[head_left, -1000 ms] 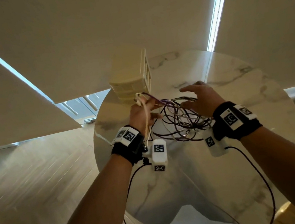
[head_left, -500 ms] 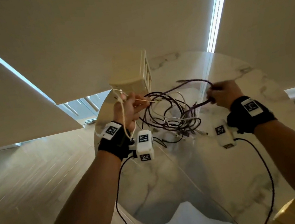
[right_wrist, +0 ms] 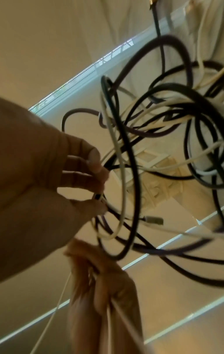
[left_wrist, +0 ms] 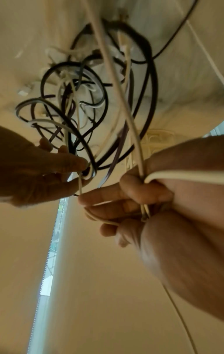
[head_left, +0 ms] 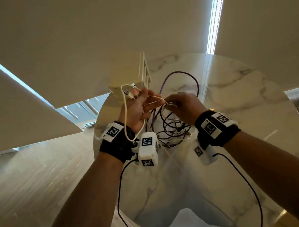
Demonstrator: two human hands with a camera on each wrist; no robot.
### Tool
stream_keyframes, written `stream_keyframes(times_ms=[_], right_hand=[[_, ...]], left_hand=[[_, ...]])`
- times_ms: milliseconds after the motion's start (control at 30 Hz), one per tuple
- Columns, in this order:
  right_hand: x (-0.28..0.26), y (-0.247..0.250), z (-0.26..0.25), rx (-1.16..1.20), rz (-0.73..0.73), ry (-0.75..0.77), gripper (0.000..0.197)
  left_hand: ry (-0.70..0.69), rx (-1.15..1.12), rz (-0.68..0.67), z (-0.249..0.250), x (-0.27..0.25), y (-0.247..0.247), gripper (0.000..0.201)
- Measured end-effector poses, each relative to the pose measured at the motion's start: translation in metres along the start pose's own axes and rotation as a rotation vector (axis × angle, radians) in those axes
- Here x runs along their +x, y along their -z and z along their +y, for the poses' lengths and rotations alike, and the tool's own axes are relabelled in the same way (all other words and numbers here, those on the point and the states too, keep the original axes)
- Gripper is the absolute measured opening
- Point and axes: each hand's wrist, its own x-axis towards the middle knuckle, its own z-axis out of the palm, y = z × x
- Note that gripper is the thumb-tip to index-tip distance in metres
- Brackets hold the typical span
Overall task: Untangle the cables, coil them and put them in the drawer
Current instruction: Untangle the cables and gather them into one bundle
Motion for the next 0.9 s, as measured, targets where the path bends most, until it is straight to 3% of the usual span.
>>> stream_keyframes(times_ms=[133,233,333,467,600,767,833,900], right_hand=[[0.003,0.004,0.0,-0.023,0.041,0.029,0.02],[0.003,0.01,-0.008,-0.075,0.015,0.071,0.021],[0.005,0.02,-0.014,-0.114,-0.029,0.049,0.022],[0.006,0.035,-0.016,0.063,0.041,-0.049,0.02],[0.004,0.052,-0.014,0.363,0.146,-0.14,0.017],[0.001,0.068,-0.01,0.562,0.26,-0.205,0.02],[0.001,0.069,-0.01,0.628,0.297,-0.238,0.021],[0.002,0.066,-0.012,0.667,0.315,-0.264,0.021]], left_hand=[[-0.021,0.063,0.029,0.001,-0.006,0.006,0.023],[-0.145,0.325,-0.024,-0.006,-0.01,-0.003,0.022],[-0.279,0.589,-0.114,-0.012,-0.002,-0.011,0.033],[-0.359,0.843,0.073,-0.022,0.015,-0.016,0.019],[-0.143,0.653,0.234,-0.017,0.026,-0.01,0.017],[0.126,0.449,0.306,-0.016,0.029,0.005,0.026],[0.199,0.399,0.307,-0.017,0.03,0.011,0.029],[0.188,0.374,0.284,-0.016,0.032,0.012,0.017]])
